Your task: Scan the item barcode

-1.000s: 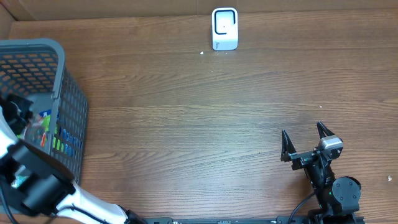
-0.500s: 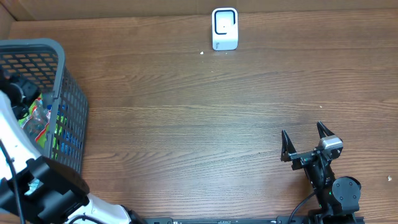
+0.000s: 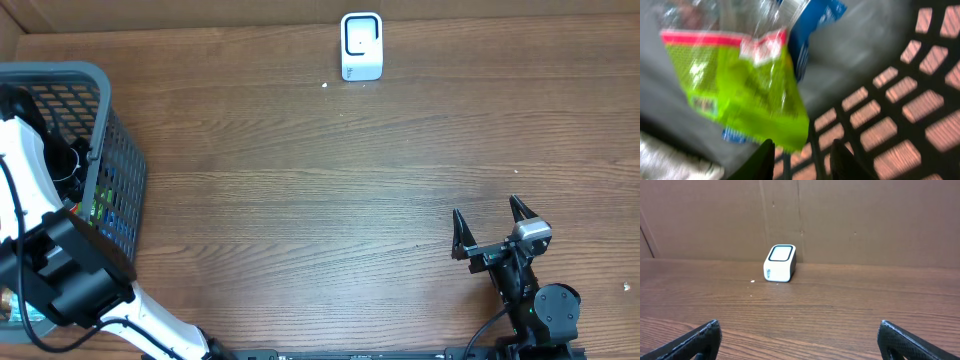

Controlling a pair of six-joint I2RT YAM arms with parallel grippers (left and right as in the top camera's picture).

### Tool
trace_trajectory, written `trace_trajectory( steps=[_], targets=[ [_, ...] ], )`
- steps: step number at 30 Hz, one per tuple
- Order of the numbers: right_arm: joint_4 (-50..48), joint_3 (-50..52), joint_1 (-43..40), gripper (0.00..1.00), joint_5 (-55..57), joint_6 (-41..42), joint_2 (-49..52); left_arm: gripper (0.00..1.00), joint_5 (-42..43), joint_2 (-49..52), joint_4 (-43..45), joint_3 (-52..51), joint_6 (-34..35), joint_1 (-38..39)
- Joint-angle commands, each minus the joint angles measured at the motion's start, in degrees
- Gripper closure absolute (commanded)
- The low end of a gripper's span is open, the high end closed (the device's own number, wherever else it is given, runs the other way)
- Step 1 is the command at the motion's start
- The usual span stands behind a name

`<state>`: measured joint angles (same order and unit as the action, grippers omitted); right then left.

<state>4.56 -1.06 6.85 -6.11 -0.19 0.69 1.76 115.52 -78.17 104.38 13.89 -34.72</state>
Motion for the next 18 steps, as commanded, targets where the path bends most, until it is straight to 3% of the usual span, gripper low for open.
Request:
trace_trajectory(
  steps=[1, 7, 13, 18],
  targets=[
    [-0.3, 0.6, 0.3, 0.0, 0.1, 0.1, -0.5, 0.71, 0.9, 2.3, 3.2, -0.4, -3.1, 0.5],
    [-0.3, 0.6, 0.3, 0.0, 0.0, 0.1, -0.5, 0.66, 2.2, 3.9, 12.9, -0.4, -3.8, 0.9],
    [-0.3, 0.6, 0.3, 0.0, 0.1, 0.1, -0.5, 0.55, 3.5, 6.7, 16.7, -0.4, -7.7, 1.8],
    [-0.3, 0.6, 0.3, 0.0, 0.1, 0.1, -0.5, 0.52, -8.7, 9.8, 9.8, -0.4, -0.8, 1.3]
  ],
)
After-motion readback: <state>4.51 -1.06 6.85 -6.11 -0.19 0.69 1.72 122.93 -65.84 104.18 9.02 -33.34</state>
